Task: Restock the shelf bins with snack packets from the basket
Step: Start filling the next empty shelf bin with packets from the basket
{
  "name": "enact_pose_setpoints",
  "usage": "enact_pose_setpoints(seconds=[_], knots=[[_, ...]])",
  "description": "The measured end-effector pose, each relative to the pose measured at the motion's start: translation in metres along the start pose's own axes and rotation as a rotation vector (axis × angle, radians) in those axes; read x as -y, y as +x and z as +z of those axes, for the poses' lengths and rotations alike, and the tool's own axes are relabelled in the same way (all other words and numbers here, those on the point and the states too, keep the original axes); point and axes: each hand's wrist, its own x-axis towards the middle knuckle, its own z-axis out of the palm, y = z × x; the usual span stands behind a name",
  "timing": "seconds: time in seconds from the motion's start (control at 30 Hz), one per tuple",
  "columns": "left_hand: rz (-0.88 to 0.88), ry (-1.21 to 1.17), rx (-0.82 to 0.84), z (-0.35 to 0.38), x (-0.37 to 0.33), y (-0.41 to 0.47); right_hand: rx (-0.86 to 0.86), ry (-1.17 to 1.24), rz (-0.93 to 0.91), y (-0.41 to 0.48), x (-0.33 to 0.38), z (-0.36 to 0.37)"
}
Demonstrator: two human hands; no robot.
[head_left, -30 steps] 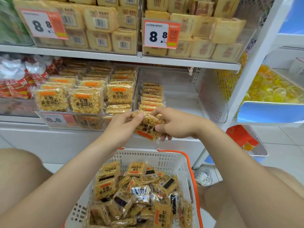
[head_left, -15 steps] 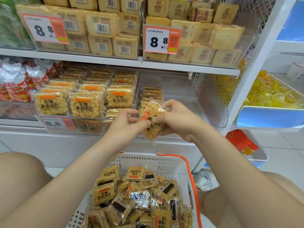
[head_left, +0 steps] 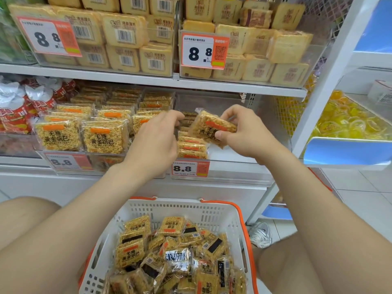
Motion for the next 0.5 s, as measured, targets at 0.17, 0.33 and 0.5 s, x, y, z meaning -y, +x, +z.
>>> enact_pose_setpoints(seconds=[0.17,0.33,0.5], knots=[[0.059,0.39,0.246,0.01,0.003,0.034,0.206,-0.184,0.078,0.014,-0.007,0.003],[0.116,0.595,0.402,0.028,0.014,0.052,0.403,-0.33,0.059,0.027,-0.003,0.017],[0.113,0.622,0.467,0.044,0.021,0.057,0.567,-0.386,0.128,0.037,0.003,0.025]])
